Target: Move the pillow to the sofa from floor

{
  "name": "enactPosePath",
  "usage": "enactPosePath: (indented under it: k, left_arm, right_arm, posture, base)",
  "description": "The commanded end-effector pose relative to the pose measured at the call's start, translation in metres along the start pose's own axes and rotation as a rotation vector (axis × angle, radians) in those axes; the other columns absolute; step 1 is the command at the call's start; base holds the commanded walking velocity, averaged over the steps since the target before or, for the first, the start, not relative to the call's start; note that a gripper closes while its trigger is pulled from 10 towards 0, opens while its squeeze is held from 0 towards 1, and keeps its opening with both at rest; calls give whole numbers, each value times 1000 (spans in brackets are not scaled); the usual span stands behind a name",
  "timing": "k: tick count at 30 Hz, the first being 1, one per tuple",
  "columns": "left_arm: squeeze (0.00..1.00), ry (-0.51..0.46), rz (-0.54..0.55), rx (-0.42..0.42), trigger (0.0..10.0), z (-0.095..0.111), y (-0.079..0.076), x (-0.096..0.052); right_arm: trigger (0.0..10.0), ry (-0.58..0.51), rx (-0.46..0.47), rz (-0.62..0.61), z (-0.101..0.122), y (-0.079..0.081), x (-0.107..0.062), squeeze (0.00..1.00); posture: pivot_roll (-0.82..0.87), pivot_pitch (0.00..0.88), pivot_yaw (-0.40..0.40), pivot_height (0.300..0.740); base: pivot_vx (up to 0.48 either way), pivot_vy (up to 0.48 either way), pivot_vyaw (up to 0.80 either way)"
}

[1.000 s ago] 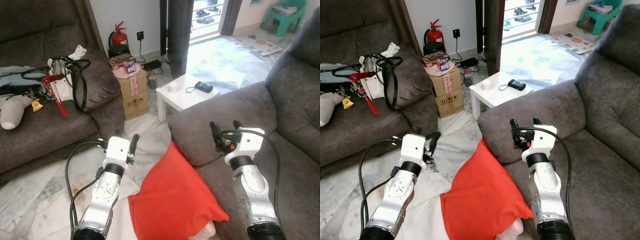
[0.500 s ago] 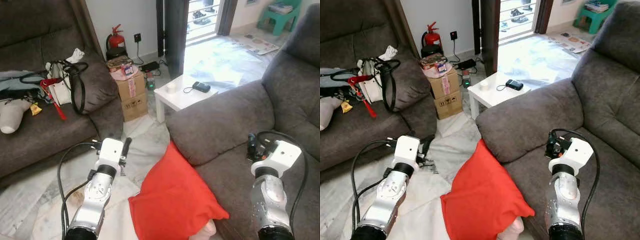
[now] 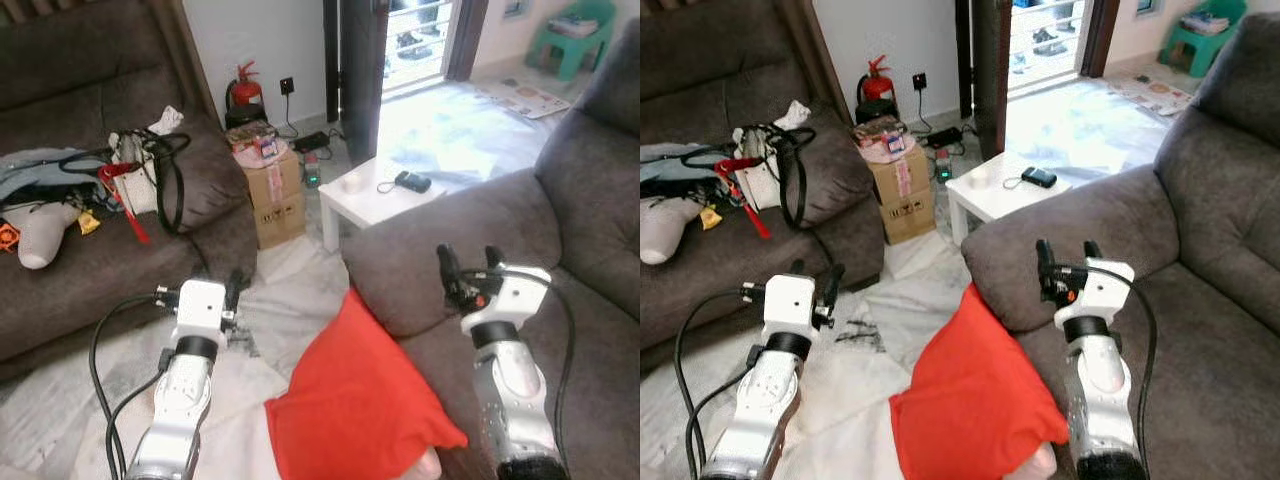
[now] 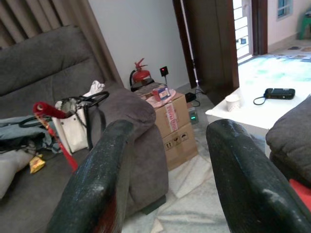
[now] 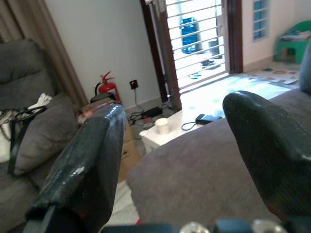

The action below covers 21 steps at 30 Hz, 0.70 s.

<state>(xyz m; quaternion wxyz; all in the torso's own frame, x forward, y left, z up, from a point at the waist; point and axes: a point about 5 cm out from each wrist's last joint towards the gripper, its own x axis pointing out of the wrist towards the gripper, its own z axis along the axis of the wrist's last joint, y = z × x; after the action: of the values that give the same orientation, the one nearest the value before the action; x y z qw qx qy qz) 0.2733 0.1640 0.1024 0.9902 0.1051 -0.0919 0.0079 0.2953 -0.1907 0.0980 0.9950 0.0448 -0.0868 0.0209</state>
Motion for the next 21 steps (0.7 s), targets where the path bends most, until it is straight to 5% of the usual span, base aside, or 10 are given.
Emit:
enactPosePath:
  k: [1,14,21]
  left_arm:
    - [0,-10,29,0,10000,4,6,-3]
    - [0,0,27,38,10000,6,18,-14]
    - [0,-21,23,20,10000,11,8,1]
  right_arm:
    - [10000,-16,0,26,4,3,-1,0]
    - [10000,-1,-16,105,1,9,-3,0]
    - [10000,-20,-8,84,6,14,5,0]
  posture:
    - [-80,0,73,740]
    - [-98,0,83,740]
    - [-91,0,76,740]
  base:
    - [0,0,0]
    - [0,0,0]
    - [0,0,0]
